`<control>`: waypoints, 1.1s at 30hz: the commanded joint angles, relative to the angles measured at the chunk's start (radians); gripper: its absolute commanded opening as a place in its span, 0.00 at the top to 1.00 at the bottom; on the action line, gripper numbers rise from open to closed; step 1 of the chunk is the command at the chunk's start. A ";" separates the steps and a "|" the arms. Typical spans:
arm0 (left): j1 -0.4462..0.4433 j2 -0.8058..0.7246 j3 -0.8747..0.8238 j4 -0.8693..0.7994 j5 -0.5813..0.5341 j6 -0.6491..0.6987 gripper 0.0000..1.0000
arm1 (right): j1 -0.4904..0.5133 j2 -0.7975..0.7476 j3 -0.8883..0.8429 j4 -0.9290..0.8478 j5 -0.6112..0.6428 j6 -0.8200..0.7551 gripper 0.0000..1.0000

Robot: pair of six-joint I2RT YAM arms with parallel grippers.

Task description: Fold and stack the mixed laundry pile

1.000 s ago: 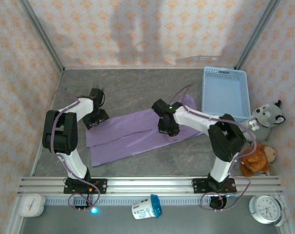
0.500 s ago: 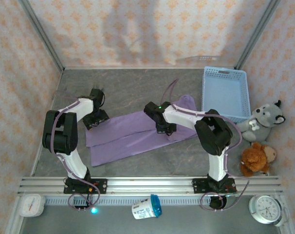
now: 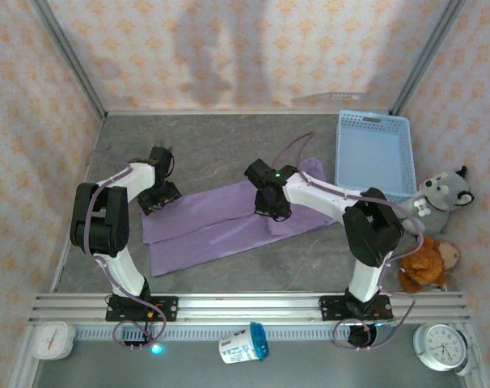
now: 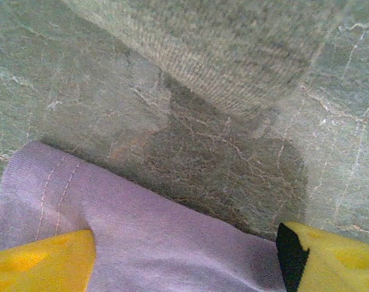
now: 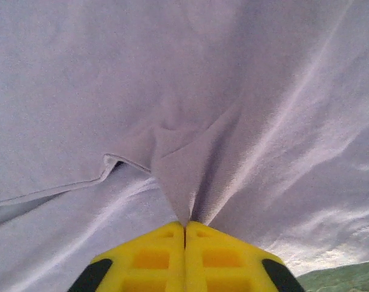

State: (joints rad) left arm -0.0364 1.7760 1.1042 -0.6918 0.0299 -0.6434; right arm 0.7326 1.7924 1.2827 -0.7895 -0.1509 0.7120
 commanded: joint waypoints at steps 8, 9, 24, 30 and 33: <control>0.009 -0.151 0.037 -0.093 0.092 0.079 0.20 | -0.152 -0.072 0.037 -0.076 0.098 -0.063 0.56; 0.008 -0.174 0.036 -0.095 0.111 0.082 0.20 | -0.182 -0.058 0.067 -0.082 0.111 -0.078 0.56; -0.194 -0.131 -0.012 0.041 0.204 -0.053 0.34 | -0.473 0.230 0.429 -0.077 0.080 -0.206 0.55; -0.208 -0.065 -0.030 0.044 0.091 -0.111 0.34 | -0.526 0.321 0.499 -0.035 -0.023 -0.201 0.55; -0.209 -0.046 -0.032 0.018 0.038 -0.110 0.34 | -0.531 0.368 0.539 -0.031 -0.053 -0.202 0.55</control>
State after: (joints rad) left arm -0.2470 1.7195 1.0801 -0.6498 0.1650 -0.7261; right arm 0.1989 2.1296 1.7744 -0.8268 -0.1627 0.5228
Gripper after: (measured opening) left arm 0.658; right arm 0.453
